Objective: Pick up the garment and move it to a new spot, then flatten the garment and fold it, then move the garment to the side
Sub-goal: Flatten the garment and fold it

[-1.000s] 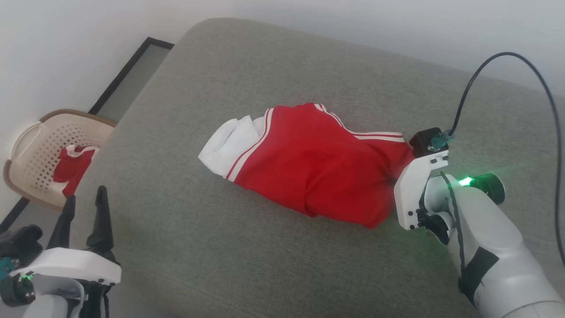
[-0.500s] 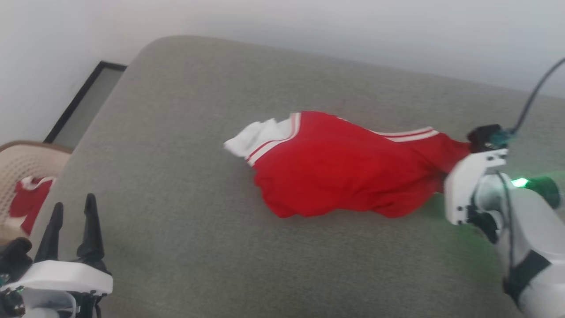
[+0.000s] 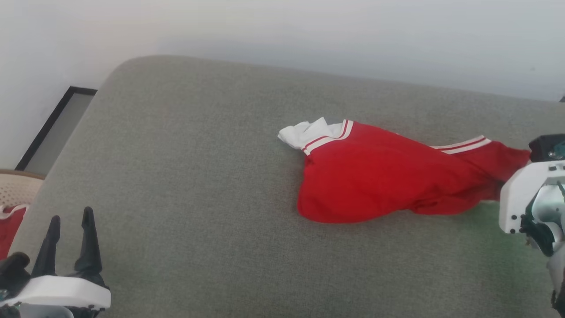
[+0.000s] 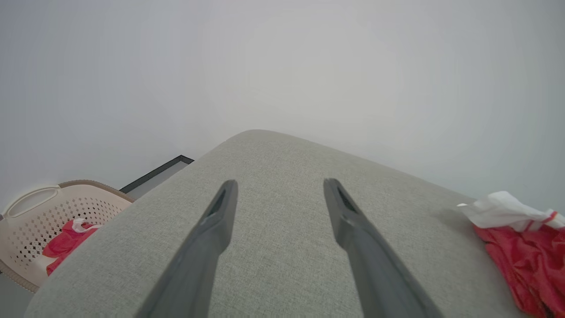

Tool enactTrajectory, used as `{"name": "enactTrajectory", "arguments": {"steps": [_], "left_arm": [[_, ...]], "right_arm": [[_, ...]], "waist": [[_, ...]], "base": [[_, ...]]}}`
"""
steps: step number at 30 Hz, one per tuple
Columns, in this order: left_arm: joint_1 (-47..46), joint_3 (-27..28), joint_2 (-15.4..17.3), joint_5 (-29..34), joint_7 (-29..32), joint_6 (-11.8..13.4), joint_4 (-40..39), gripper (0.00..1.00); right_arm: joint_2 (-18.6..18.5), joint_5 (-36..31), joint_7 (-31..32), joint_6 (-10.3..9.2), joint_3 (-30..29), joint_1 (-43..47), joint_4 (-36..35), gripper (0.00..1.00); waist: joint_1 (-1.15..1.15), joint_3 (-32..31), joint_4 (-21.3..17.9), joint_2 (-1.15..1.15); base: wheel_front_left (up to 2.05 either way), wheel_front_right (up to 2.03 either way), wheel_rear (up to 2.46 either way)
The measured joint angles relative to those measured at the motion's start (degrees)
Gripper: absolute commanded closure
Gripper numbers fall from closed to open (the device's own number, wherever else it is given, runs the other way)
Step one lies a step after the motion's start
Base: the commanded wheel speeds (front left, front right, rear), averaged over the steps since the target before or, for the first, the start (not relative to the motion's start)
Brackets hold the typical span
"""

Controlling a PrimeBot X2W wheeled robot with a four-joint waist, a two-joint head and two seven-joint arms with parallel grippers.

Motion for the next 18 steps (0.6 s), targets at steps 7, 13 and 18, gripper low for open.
{"name": "enactTrajectory", "arguments": {"steps": [7,13,18], "left_arm": [[1.3,0.5,-1.0,1.8,0.0,-0.5,-0.3,0.0],[1.5,0.6,-1.7,2.5,0.0,-0.5,-0.5,0.0],[1.5,0.5,-2.2,2.8,0.0,-0.7,-0.5,0.0]], "right_arm": [[2.2,-1.3,1.1,0.0,4.5,1.1,-9.5,1.0],[4.8,-0.6,3.7,0.0,12.6,3.2,-19.9,1.0],[7.1,0.0,6.6,0.0,19.4,6.5,-25.8,0.92]], "waist": [[0.0,-2.0,-0.7,0.0],[0.0,-3.4,-0.8,0.0],[0.0,-3.5,-0.5,0.0]], "base": [[0.0,0.0,0.0],[0.0,0.0,0.0],[0.0,0.0,0.0]]}}
